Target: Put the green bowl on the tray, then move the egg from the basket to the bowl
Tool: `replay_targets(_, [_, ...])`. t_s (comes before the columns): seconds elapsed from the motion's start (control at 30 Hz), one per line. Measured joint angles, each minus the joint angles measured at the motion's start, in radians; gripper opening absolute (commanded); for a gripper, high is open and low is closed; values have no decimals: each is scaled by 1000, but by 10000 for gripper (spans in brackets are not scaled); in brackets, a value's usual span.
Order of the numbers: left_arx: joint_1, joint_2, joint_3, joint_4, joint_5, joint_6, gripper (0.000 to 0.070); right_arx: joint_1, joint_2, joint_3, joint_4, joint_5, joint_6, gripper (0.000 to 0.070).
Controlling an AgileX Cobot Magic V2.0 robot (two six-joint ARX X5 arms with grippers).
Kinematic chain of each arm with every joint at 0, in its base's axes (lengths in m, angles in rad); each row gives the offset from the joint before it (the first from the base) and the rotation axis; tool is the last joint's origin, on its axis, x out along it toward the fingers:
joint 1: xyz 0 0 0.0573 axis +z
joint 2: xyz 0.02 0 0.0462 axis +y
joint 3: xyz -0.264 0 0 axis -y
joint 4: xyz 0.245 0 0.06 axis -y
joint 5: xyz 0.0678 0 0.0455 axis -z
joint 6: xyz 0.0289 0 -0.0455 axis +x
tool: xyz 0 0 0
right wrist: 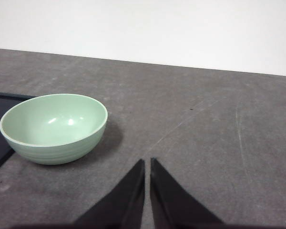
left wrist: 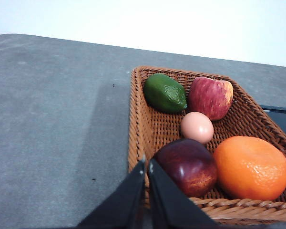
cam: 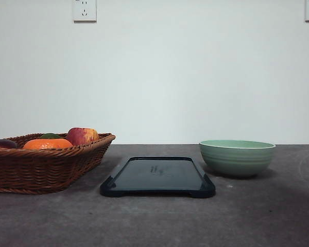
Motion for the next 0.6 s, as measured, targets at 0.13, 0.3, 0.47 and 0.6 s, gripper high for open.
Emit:
replay_targets(0.13, [0, 0, 0, 0, 0, -3, 0, 0, 0, 0, 0, 0, 0, 12])
replay_targets(0.3, [0, 0, 0, 0, 0, -42, 0, 0, 0, 0, 0, 0, 5, 12])
replay_targets(0.47, [0, 0, 0, 0, 0, -159, 0, 0, 0, 0, 0, 0, 73, 11])
replay_targets(0.6, [0, 0, 0, 0, 0, -306, 0, 0, 0, 0, 0, 0, 188, 11])
